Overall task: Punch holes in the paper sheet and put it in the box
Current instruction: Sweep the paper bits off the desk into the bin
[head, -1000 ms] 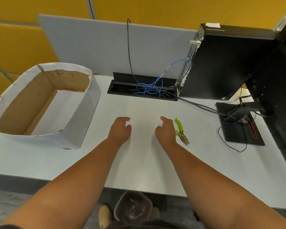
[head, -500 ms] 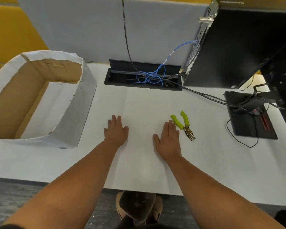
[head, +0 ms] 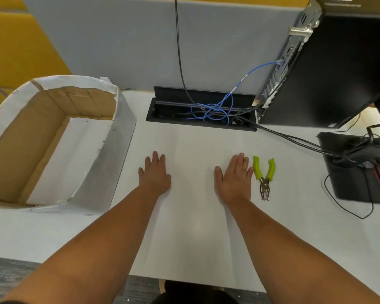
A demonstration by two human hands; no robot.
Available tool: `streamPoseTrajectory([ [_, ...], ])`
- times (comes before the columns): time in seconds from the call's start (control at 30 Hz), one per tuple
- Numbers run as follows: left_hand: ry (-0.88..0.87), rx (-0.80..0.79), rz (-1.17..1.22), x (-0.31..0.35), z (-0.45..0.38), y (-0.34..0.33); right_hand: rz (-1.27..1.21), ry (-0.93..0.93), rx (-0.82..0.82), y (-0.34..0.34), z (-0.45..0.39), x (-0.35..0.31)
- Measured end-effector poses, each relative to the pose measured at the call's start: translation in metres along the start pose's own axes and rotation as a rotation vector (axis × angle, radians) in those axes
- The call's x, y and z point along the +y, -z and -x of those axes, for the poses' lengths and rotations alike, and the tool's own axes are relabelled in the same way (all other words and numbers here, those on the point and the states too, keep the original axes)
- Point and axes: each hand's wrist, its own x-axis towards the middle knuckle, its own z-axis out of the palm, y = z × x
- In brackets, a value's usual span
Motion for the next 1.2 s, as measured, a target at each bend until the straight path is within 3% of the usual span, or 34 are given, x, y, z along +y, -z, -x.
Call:
streamPoseTrajectory([
  [0.17, -0.042, -0.043, -0.004, -0.004, -0.018, 0.012, 0.047, 0.089, -0.012, -0.004, -0.022, -0.016],
  [0.37, -0.056, -0.101, -0.028, -0.005, -0.027, 0.027, -0.006, 0.441, -0.109, -0.009, -0.02, -0.03],
  [0.47, -0.052, -0.094, -0.029, -0.003, -0.028, 0.03, -0.115, 0.304, -0.027, -0.005, -0.034, -0.03],
  [0.57, -0.042, -0.083, -0.026, -0.001, -0.028, 0.029, -0.064, 0.13, -0.013, -0.002, -0.046, -0.029],
  [0.73, -0.043, -0.069, -0.03, -0.002, -0.028, 0.027, 0.001, 0.191, -0.049, -0.003, -0.065, -0.04],
  [0.93, -0.052, -0.014, -0.021, -0.006, -0.028, 0.022, 0.05, 0.46, -0.122, -0.006, -0.084, -0.059],
  [1.07, -0.04, 0.008, 0.022, -0.012, -0.024, 0.02, 0.109, 0.742, -0.176, -0.004, -0.07, -0.051],
  [1.2, 0.002, 0.019, 0.066, -0.021, -0.013, 0.018, 0.154, 0.889, -0.245, -0.002, -0.047, -0.039],
])
